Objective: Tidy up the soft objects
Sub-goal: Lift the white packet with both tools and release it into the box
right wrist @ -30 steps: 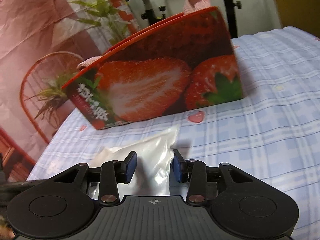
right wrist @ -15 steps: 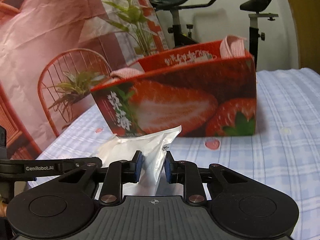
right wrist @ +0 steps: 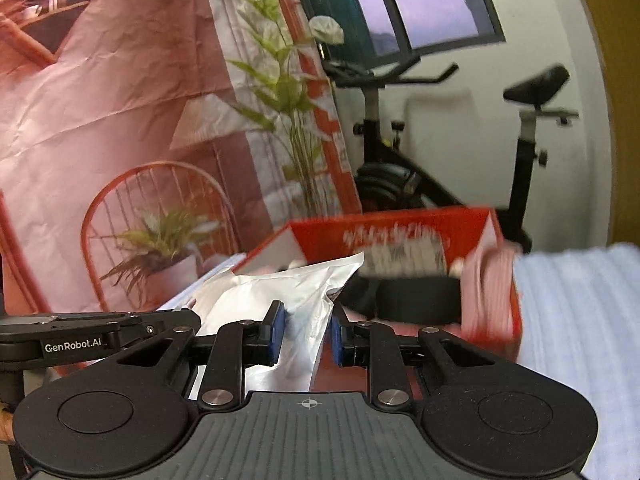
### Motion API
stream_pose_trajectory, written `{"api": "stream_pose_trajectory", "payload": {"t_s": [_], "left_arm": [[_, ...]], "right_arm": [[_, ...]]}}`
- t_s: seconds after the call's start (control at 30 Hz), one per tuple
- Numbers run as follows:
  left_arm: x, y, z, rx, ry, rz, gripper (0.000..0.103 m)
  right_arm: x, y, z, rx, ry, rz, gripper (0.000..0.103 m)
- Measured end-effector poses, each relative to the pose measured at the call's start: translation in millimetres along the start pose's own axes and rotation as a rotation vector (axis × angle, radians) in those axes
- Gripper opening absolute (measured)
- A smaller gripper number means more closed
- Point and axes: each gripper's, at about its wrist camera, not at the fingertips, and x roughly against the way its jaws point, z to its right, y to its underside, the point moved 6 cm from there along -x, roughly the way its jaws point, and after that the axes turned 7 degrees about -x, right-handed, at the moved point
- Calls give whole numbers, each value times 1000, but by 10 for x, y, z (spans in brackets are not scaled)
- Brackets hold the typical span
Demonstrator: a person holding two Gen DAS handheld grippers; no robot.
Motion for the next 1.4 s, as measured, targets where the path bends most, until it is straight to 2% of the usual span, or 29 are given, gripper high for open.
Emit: {"api": "stream_pose_trajectory", "payload": {"t_s": [0.13, 0.3, 0.5, 0.57, 0.73, 0.83, 0.9, 1.03, 1.1, 1.17, 1.23, 1.27, 1.33, 1.4], "left_arm": [[-337, -191, -86, -7, -26, -11, 2], [-752, -298, -219, 37, -62, -79, 2], [-1061, -258, -290, 37, -64, -175, 3], [-1084, -254, -308, 30, -56, -185, 3], [-1088, -291, -375, -4, -97, -191, 9], [-1090, -325, -410, -15, -122, -188, 25], [-1068, -337, -431, -22, -142, -192, 47], [-998, -369, -420, -39, -149, -181, 65], [-967, -378, -416, -51, -165, -178, 84], [-915, -390, -410, -68, -184, -168, 94], [-865, -399, -402, -89, -212, -164, 96], [-844, -402, -401, -98, -226, -168, 98], [-797, -412, -412, -98, -242, -171, 100], [-738, -434, -435, -81, -250, -172, 102]], "right_arm": [[-228, -319, 38, 61, 27, 18, 21], [-662, -534, 112, 144, 82, 16, 21], [-1105, -521, 284, 163, 142, -49, 21], [-1217, -475, 353, 145, 163, -93, 21], [-1379, -290, 503, 110, 197, -185, 21], [-1452, -220, 489, 142, 221, -225, 21], [-1514, -160, 479, 166, 245, -273, 21], [-1596, -75, 501, 182, 306, -346, 24], [-1606, -63, 483, 203, 340, -362, 25], [-1608, -61, 471, 233, 395, -376, 29], [-1579, -68, 448, 263, 431, -368, 31], [-1552, -81, 440, 259, 415, -357, 35], [-1461, -126, 451, 229, 394, -336, 44], [-1361, -183, 421, 213, 380, -303, 59]]}}
